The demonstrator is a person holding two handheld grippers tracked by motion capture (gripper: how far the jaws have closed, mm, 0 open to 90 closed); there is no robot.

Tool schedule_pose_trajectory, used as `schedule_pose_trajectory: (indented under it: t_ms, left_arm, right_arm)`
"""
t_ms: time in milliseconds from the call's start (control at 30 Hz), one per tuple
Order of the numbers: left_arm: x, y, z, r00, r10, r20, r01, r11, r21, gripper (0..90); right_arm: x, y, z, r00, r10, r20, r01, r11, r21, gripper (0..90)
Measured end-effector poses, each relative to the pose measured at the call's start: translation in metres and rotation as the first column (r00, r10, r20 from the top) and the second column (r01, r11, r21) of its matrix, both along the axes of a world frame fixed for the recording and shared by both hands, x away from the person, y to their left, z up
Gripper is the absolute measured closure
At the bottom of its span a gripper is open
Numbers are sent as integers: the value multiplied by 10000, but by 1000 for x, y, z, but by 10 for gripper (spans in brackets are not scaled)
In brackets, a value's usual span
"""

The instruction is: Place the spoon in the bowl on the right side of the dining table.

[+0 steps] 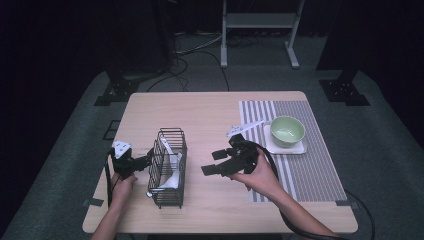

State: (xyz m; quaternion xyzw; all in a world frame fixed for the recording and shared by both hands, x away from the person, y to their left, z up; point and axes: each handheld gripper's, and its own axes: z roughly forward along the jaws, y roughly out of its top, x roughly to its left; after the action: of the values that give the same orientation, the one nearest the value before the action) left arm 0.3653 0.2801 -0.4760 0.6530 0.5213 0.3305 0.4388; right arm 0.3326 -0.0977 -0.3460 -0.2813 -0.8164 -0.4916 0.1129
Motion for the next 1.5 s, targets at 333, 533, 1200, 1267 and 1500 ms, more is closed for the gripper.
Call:
schedule_pose_trajectory:
  t_ms: [333, 533, 1200, 1267, 1500]
  left_arm:
    - [0, 0, 0, 10000, -13, -21, 13, 10000, 16, 16]
    - [0, 0, 0, 10000, -11, -20, 11, 10000, 2, 16]
    - [0, 0, 0, 10000, -12, 5, 12, 10000, 6, 16]
    - [0, 0, 0, 10000, -12, 3, 12, 10000, 10, 16]
    - [0, 0, 0, 10000, -11, 5, 11, 10000, 9, 16]
  right_arm:
    - [3, 12, 1, 9999, 167, 45, -166, 9998, -121, 174]
    - [5, 18, 2, 9998, 210, 23, -210, 9996, -186, 176]
    - [14, 40, 5, 9990, 404, -175, -408, 9989, -210, 176]
    - [14, 42, 5, 9990, 375, -246, -382, 9990, -253, 176]
    - [17, 48, 4, 9989, 362, -303, -372, 9988, -325, 179]
